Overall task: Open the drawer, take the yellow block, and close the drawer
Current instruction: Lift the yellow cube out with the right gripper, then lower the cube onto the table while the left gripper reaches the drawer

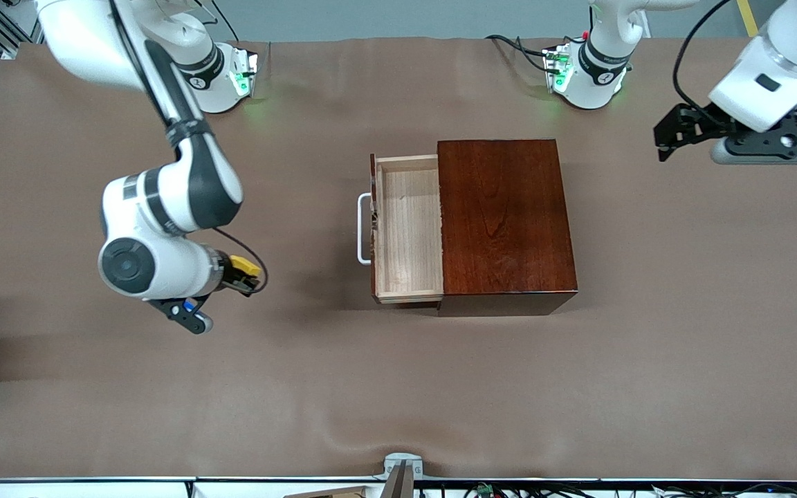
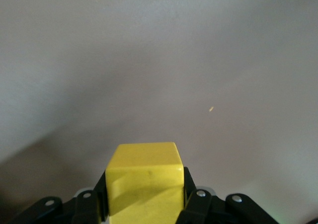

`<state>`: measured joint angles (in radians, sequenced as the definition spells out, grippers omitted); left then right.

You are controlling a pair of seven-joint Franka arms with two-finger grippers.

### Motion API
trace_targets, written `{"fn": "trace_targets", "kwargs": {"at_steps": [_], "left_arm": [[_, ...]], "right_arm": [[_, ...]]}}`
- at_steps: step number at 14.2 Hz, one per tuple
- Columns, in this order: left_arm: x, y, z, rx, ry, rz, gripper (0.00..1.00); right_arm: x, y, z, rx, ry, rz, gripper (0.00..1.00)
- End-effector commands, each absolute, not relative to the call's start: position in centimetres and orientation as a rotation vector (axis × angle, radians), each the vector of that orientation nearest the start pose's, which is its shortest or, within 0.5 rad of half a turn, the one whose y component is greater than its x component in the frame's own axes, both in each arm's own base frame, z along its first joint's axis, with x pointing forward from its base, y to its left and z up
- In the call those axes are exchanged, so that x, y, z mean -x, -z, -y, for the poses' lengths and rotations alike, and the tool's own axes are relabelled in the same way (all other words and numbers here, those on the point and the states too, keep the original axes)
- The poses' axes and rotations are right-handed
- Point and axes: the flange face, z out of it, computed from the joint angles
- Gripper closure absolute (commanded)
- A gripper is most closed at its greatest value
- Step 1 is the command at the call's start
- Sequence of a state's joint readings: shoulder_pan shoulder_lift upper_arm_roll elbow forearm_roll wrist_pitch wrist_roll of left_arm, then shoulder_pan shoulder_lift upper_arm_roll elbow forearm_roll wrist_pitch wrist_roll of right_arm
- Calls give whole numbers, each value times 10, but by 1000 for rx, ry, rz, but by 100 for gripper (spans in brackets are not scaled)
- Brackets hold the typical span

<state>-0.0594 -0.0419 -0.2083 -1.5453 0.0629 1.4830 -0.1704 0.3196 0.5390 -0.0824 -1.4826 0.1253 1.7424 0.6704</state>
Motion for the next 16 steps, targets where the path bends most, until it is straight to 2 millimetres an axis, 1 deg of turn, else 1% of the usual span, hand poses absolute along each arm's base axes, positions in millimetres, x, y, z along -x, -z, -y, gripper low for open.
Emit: {"fn": "trace_targets", "kwargs": {"at_steps": [1,2,3,5,6,7,8,9,10,11,12,13,14,15,16], "left_arm": [[-521,-657,183,3100,16,-122,0],[-524,-657,206,3130,11,-88,0],[-527,-649,224,3165,-26,-8,0],[-525,-636,277,3196,-74,147,0],[-524,-626,306,3202,-89,248,0],[-521,-620,337,3215,-78,358,0],[-516,-612,369,3228,-69,476,0],[-513,-599,401,3238,-59,609,0],[-511,-581,433,3247,-55,733,0],[-512,-561,459,3255,-60,860,0],[-506,-550,489,3270,-51,972,0],[-503,-530,515,3249,-23,1084,0],[-495,-513,540,3230,30,1161,0],[-490,-495,560,3209,61,1230,0],[-482,-473,583,3174,98,1314,0]], "right_arm": [[-637,-308,-152,3162,-426,-563,100],[-632,-292,-146,3195,-394,-518,100],[-629,-280,-139,3196,-370,-499,100],[-629,-264,-128,3201,-349,-432,100],[-632,-256,-111,3199,-355,-367,100],[-632,-243,-92,3195,-376,-285,99],[-629,-235,-84,3192,-358,-201,95],[-623,-223,-81,3191,-340,-163,92],[-620,-216,-83,3191,-301,-155,90],[-618,-209,-81,3192,-274,-150,88],[-618,-204,-78,3193,-264,-148,84],[-617,-198,-72,3195,-279,-152,80],[-616,-194,-69,3197,-289,-132,79],[-616,-193,-67,3197,-292,-112,69],[-616,-193,-64,3195,-293,-120,25]]}}
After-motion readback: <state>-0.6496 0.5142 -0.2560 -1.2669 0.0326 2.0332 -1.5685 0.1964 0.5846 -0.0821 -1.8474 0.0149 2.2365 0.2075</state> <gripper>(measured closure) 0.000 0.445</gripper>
